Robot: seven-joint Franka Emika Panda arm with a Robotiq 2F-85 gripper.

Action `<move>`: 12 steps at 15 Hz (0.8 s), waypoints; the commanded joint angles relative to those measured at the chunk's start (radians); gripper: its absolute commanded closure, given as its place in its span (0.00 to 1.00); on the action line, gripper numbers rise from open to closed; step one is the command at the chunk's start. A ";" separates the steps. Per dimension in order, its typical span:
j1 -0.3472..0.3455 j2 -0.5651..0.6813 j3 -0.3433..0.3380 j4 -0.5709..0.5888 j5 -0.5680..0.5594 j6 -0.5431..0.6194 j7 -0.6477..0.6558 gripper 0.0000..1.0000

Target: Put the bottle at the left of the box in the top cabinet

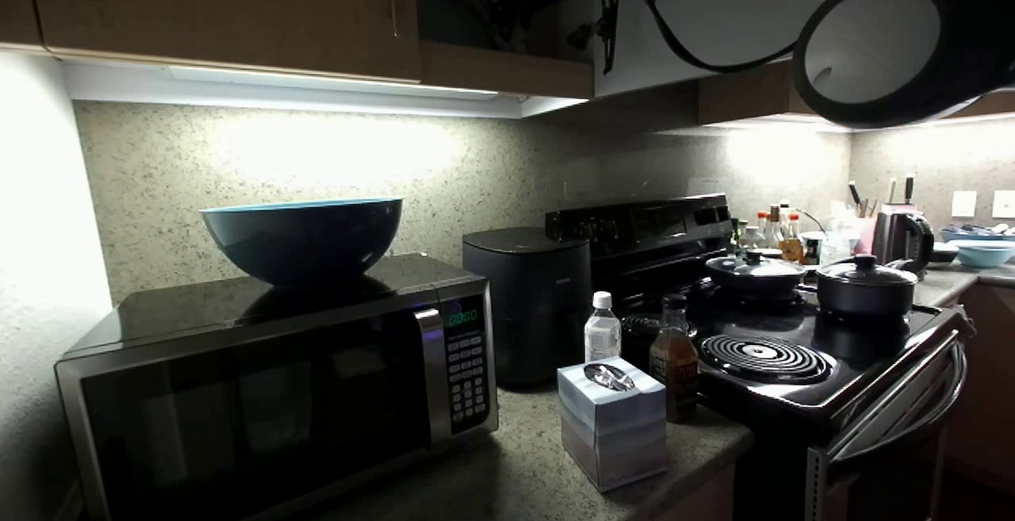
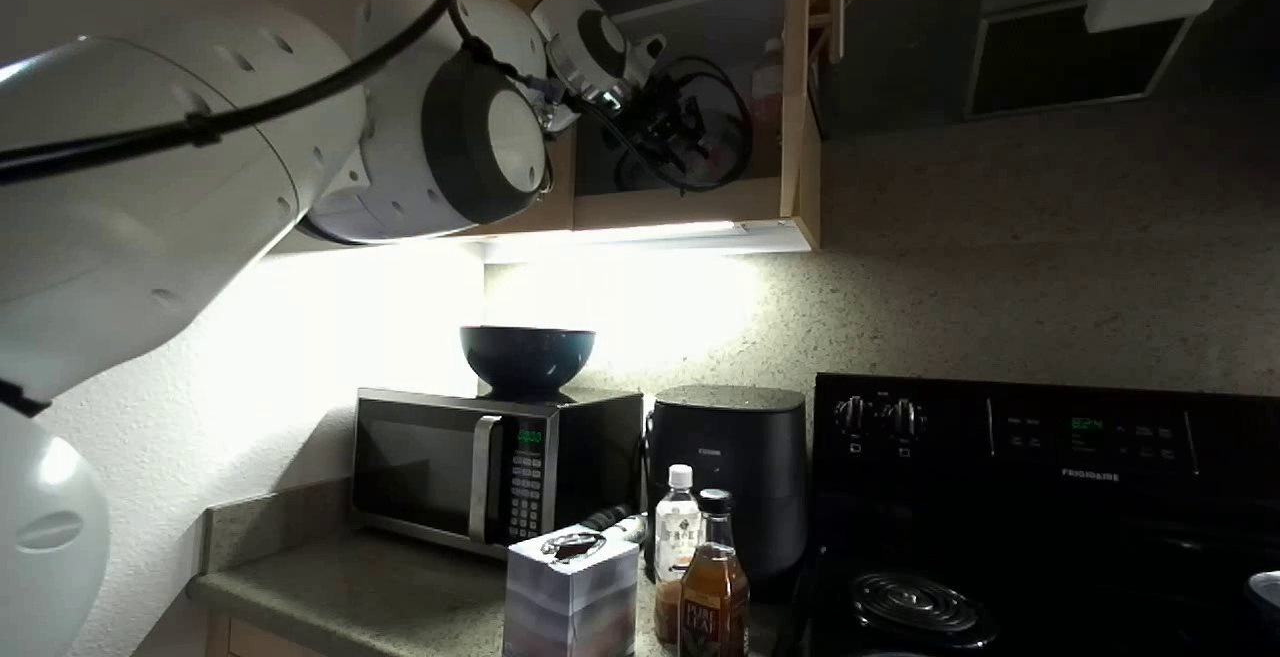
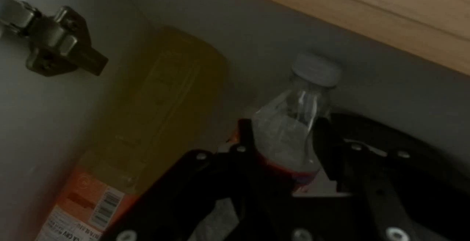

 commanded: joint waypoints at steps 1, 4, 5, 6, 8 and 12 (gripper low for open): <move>-0.013 0.063 -0.001 0.084 0.079 -0.074 -0.066 0.23; -0.008 0.010 -0.011 0.019 0.099 -0.096 -0.061 0.05; -0.009 0.006 -0.013 0.022 0.102 -0.106 -0.062 0.01; -0.008 -0.002 -0.021 0.026 0.096 -0.117 -0.060 0.00; -0.008 -0.015 -0.033 0.031 0.089 -0.138 -0.056 0.00; -0.007 -0.056 -0.050 0.039 0.083 -0.171 -0.055 0.00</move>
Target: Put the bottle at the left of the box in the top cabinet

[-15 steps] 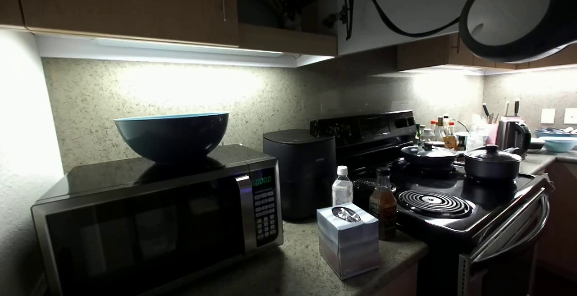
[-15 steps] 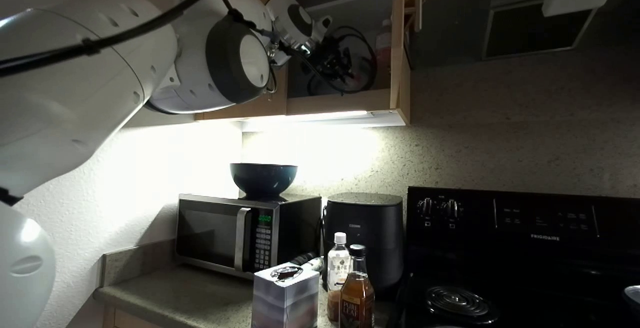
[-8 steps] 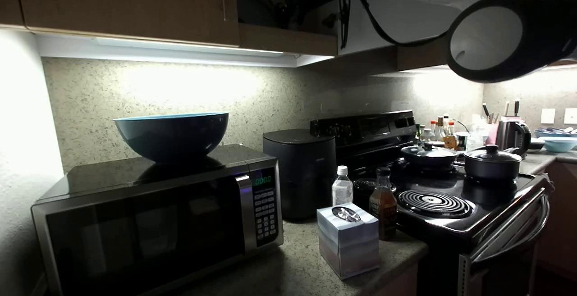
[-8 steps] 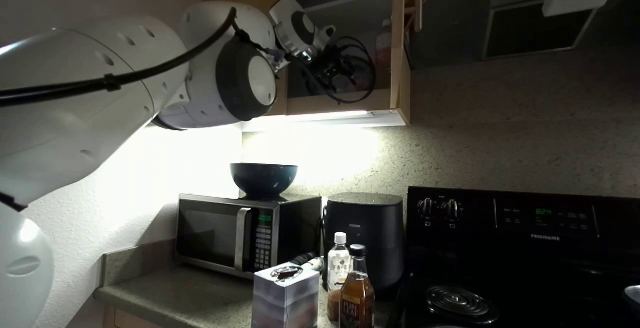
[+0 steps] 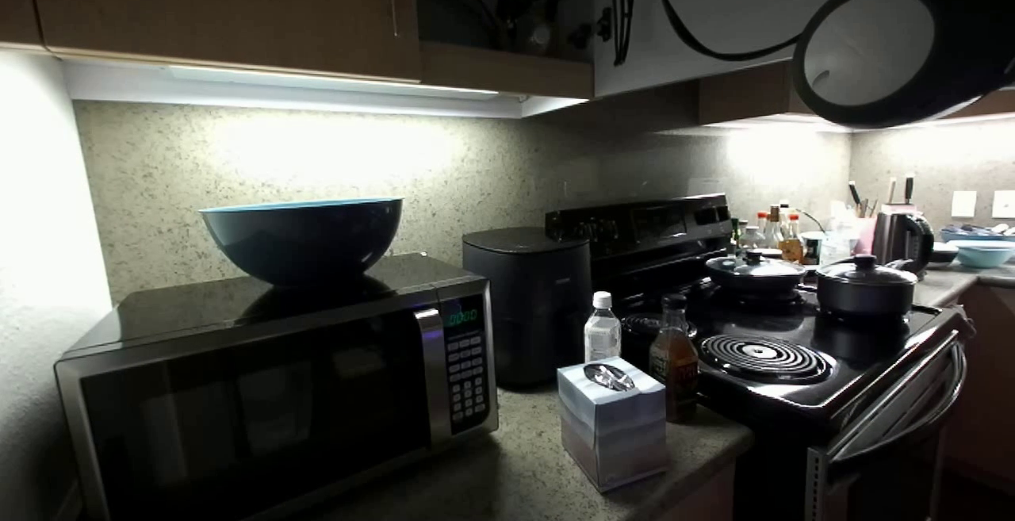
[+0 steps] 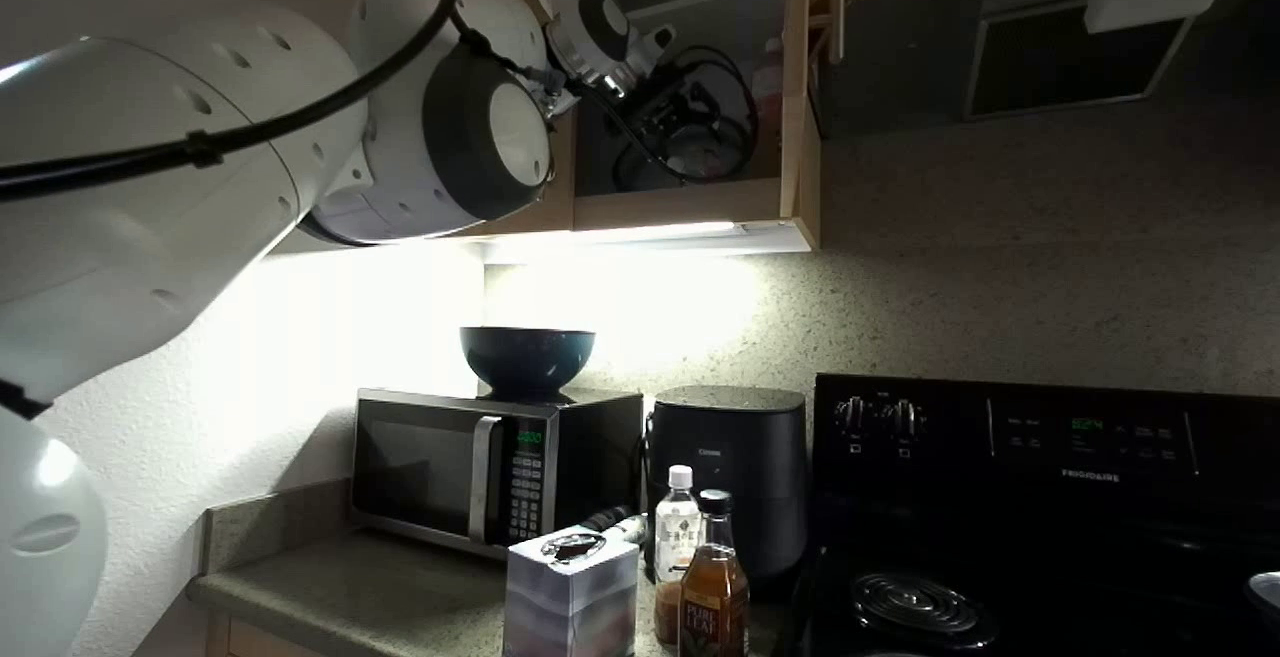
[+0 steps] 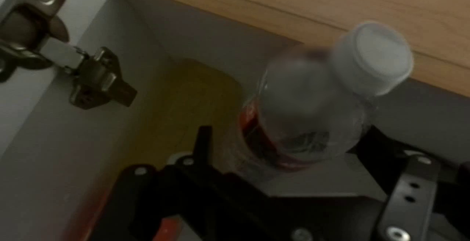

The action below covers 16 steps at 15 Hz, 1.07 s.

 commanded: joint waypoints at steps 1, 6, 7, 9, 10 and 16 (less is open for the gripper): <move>0.001 -0.058 -0.012 -0.007 0.016 -0.052 -0.041 0.00; 0.002 -0.109 -0.034 0.007 0.000 -0.069 -0.023 0.00; 0.000 -0.118 -0.036 0.006 0.000 -0.076 -0.020 0.00; -0.005 -0.132 -0.040 0.002 0.003 -0.099 -0.016 0.00; -0.006 -0.137 -0.042 0.002 0.002 -0.109 -0.014 0.00; 0.020 -0.166 -0.034 0.003 -0.004 -0.167 -0.060 0.00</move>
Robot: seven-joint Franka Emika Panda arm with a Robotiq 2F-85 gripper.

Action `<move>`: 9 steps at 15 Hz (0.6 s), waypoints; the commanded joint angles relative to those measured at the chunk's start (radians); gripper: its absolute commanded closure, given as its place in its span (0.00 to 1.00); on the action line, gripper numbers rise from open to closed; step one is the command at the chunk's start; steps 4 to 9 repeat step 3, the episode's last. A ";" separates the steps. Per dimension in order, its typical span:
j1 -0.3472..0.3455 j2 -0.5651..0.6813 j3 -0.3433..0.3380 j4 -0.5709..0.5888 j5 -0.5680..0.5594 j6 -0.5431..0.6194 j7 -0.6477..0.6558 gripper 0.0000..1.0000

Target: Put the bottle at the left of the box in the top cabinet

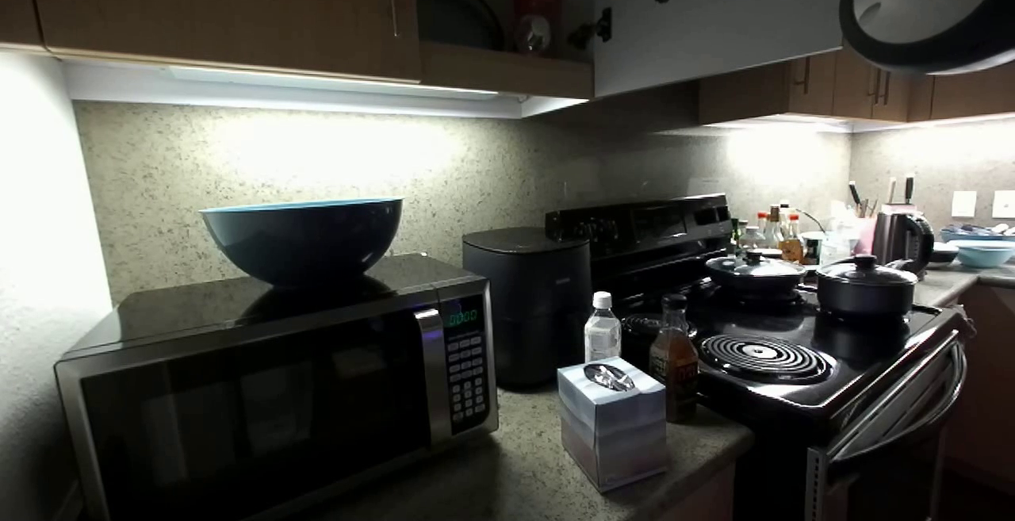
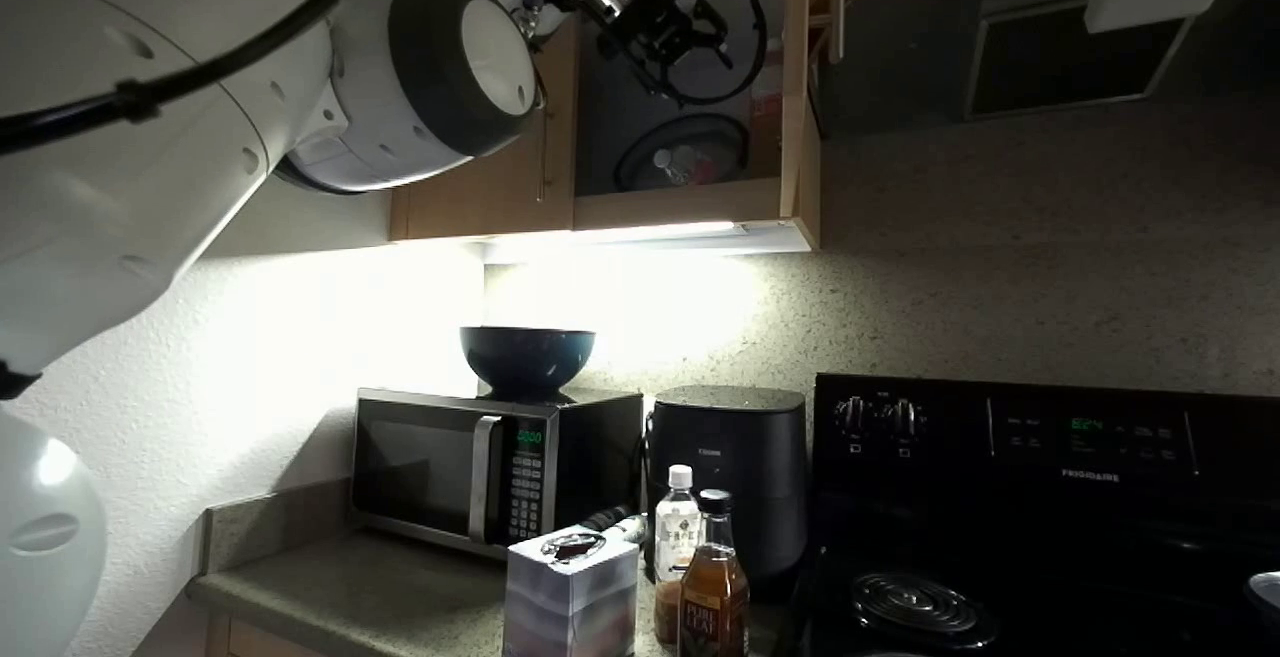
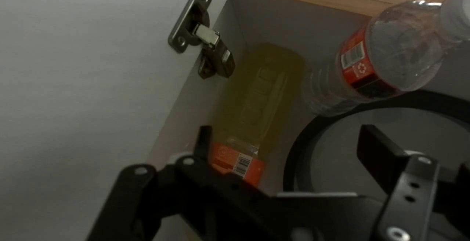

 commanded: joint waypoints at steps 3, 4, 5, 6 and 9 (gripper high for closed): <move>0.019 -0.015 0.001 0.000 -0.002 -0.012 -0.030 0.00; 0.019 -0.015 0.001 0.000 -0.002 -0.012 -0.030 0.00; 0.019 -0.015 0.001 0.000 -0.002 -0.012 -0.030 0.00; 0.019 -0.015 0.001 0.000 -0.002 -0.012 -0.030 0.00; 0.019 -0.015 0.001 0.000 -0.002 -0.012 -0.030 0.00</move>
